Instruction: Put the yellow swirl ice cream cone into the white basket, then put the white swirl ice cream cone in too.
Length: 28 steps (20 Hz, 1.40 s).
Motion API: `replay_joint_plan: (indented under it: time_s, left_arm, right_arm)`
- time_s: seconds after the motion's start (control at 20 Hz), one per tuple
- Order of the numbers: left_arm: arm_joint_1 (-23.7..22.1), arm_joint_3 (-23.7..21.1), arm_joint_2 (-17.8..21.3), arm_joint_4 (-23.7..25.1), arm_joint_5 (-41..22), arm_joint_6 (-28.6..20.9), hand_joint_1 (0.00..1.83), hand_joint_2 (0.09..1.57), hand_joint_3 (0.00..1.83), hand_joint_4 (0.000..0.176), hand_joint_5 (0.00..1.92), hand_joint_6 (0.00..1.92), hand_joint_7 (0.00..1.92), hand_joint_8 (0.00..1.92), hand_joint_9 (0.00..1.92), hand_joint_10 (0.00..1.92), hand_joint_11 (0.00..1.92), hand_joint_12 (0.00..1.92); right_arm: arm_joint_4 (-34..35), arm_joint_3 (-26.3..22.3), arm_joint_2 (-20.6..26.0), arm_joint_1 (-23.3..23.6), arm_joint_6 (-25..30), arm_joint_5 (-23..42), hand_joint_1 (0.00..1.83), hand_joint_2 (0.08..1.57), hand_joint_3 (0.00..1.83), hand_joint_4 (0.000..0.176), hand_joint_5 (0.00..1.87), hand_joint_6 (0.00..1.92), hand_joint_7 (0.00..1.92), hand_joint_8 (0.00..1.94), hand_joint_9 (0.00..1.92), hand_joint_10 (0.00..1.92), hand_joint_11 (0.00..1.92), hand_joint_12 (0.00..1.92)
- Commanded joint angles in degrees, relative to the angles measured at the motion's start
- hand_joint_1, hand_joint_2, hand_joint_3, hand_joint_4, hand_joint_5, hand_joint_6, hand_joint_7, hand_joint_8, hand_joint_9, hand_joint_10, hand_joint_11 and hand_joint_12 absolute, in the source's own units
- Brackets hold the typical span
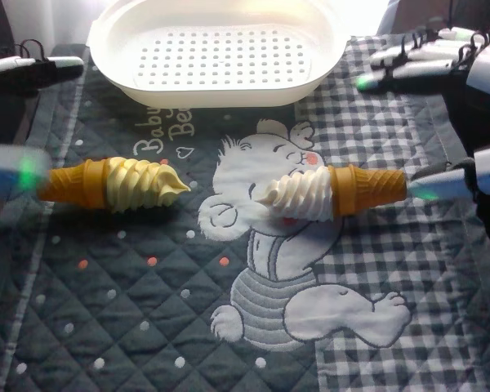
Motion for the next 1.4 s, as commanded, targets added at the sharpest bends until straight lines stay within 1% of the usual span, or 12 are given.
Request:
replay_joint_plan:
  time_s: [0.0,0.2,0.3,0.4,0.55,0.7,0.8,0.9,1.0,1.2,1.25,1.35]
  left_arm:
    - [-1.1,0.3,-0.3,-1.3,-5.6,-0.5,0.91,0.79,0.0,0.118,0.18,0.0,0.24,0.0,0.22,0.02,0.0,0.84]
    - [-6.3,1.3,-1.8,5.1,0.8,-0.5,0.94,0.74,0.0,0.099,0.21,0.0,0.28,0.01,0.35,0.03,0.0,0.97]
    - [-10.8,2.5,-4.0,10.6,6.2,-0.5,0.93,0.72,0.0,0.133,0.23,0.01,0.31,0.01,0.39,0.03,0.0,0.9]
    - [-14.1,3.6,-6.2,15.1,10.8,-0.5,0.92,0.7,0.0,0.126,0.33,0.0,0.37,0.01,0.43,0.01,0.11,0.88]
    - [-16.8,5.1,-8.8,21.1,17.4,-1.0,0.95,0.7,0.0,0.09,0.44,0.01,0.52,0.02,0.6,0.03,0.33,0.85]
    - [-17.3,6.3,-10.2,23.4,21.7,-1.1,0.97,0.68,0.0,0.031,0.55,0.0,0.7,0.01,0.8,0.03,0.43,0.99]
    - [-17.4,7.4,-11.4,24.3,24.0,-1.0,0.95,0.74,0.0,0.032,0.59,0.0,0.75,0.0,0.83,0.02,0.42,1.1]
    - [-17.7,8.8,-12.9,24.4,25.4,-1.0,0.93,0.77,0.0,0.035,0.6,0.0,0.74,0.0,0.83,0.01,0.37,1.16]
    - [-18.2,9.6,-13.9,24.4,26.2,-1.0,1.0,0.75,0.0,0.0,0.64,0.0,0.78,0.0,0.88,0.03,0.37,1.25]
    - [-18.4,11.0,-15.7,23.5,26.5,-1.1,1.01,0.79,0.0,0.003,0.61,0.0,0.74,0.0,0.84,0.0,0.31,1.21]
    - [-18.4,11.3,-16.1,23.3,26.6,-1.1,1.04,0.79,0.0,0.0,0.65,0.0,0.81,0.01,0.9,0.03,0.35,1.27]
    - [-18.2,11.7,-16.6,22.9,26.8,-1.1,1.05,0.87,0.0,0.0,0.87,0.01,1.04,0.07,0.65,1.14,0.46,1.55]
  right_arm:
    - [2.9,0.4,-0.2,0.4,0.3,6.0,0.77,0.97,0.01,0.052,0.45,0.0,0.26,0.0,0.24,0.01,0.0,0.7]
    - [2.8,0.6,-0.2,0.4,0.3,6.0,0.78,0.99,0.0,0.027,0.46,0.0,0.23,0.0,0.2,0.01,0.0,0.59]
    - [2.8,0.7,-0.2,0.4,0.3,6.0,0.75,0.99,0.0,0.029,0.47,0.0,0.22,0.0,0.19,0.01,0.0,0.57]
    - [2.6,0.7,-0.2,0.4,0.5,6.0,0.77,0.97,0.0,0.032,0.49,0.0,0.25,0.0,0.23,0.0,0.0,0.67]
    - [2.4,0.7,-0.2,0.4,0.7,6.0,0.78,0.97,0.0,0.054,0.48,0.0,0.25,0.0,0.22,0.0,0.0,0.61]
    - [2.4,0.7,-0.2,0.4,0.9,6.0,0.82,0.97,0.0,0.063,0.49,0.0,0.27,0.0,0.22,0.0,0.0,0.62]
    - [2.4,0.7,-0.2,0.4,1.1,6.0,0.81,0.98,0.0,0.074,0.48,0.0,0.27,0.0,0.24,0.0,0.0,0.67]
    - [2.4,0.7,-0.2,0.4,1.4,6.0,0.8,0.98,0.0,0.108,0.47,0.0,0.27,0.0,0.24,0.0,0.0,0.68]
    - [2.4,0.7,-0.2,0.4,1.5,6.0,0.81,0.97,0.0,0.088,0.48,0.0,0.29,0.0,0.26,0.0,0.0,0.73]
    - [2.4,0.7,-0.3,0.4,1.7,6.0,0.8,0.98,0.0,0.103,0.5,0.0,0.3,0.0,0.28,0.01,0.01,0.75]
    - [2.4,0.7,-0.3,0.4,1.8,6.0,0.79,0.99,0.01,0.087,0.5,0.0,0.3,0.0,0.27,0.0,0.0,0.75]
    - [2.4,0.7,-0.3,0.4,1.8,6.0,0.8,1.0,0.01,0.097,0.51,0.0,0.3,0.0,0.27,0.0,0.0,0.75]
